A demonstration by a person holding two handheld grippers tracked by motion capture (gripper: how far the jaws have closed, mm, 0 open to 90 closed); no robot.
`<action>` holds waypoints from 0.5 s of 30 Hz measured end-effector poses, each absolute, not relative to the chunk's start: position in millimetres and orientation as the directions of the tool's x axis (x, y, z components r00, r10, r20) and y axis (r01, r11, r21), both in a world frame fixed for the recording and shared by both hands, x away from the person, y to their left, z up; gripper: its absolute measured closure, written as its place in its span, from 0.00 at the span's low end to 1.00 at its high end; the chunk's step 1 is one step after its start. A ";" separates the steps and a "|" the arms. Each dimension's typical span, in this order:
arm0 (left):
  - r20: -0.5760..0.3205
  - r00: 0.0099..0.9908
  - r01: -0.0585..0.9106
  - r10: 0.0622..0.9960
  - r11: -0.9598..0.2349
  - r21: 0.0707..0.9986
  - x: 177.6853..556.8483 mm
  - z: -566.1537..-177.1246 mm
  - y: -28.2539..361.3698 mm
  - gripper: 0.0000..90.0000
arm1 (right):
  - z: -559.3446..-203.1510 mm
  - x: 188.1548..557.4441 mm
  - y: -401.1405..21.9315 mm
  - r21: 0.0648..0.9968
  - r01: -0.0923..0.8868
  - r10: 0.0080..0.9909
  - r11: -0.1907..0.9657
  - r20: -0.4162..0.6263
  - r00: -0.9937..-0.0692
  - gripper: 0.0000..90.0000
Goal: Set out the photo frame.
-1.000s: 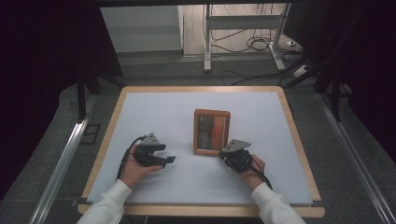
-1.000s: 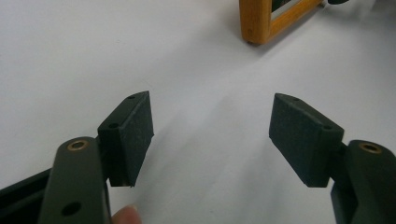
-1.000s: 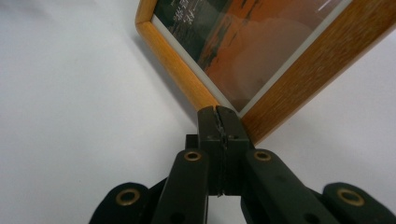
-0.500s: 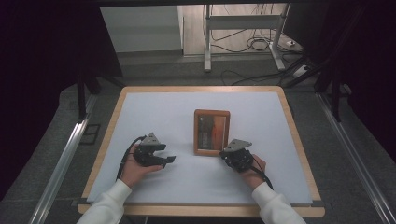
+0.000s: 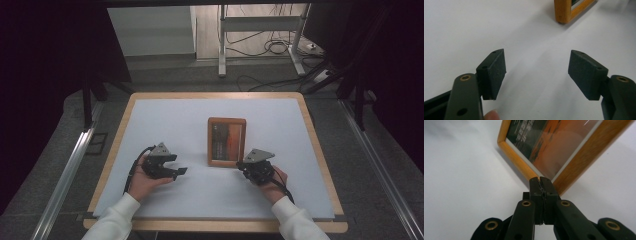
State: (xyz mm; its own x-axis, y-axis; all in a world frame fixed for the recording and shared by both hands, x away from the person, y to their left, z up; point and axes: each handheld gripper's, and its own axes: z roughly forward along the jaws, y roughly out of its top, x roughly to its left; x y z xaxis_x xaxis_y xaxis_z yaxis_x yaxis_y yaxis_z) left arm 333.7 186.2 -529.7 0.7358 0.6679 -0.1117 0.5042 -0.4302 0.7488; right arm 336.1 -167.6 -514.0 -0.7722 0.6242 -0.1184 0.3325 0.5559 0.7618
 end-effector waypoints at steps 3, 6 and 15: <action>-0.111 0.733 0.504 0.671 -0.427 0.751 331.3 -529.2 188.8 0.34 | -509.2 333.6 -174.3 0.776 0.330 0.629 0.538 -0.109 -0.770 0.98; -0.106 0.729 0.503 0.676 -0.425 0.752 328.6 -528.7 191.6 0.34 | -506.3 330.9 -183.2 0.784 0.332 0.638 0.525 -0.104 -0.763 0.97; -0.107 0.727 0.506 0.678 -0.424 0.751 327.0 -530.1 193.3 0.34 | -501.2 316.9 -223.1 0.801 0.365 0.688 0.475 -0.079 -0.722 0.56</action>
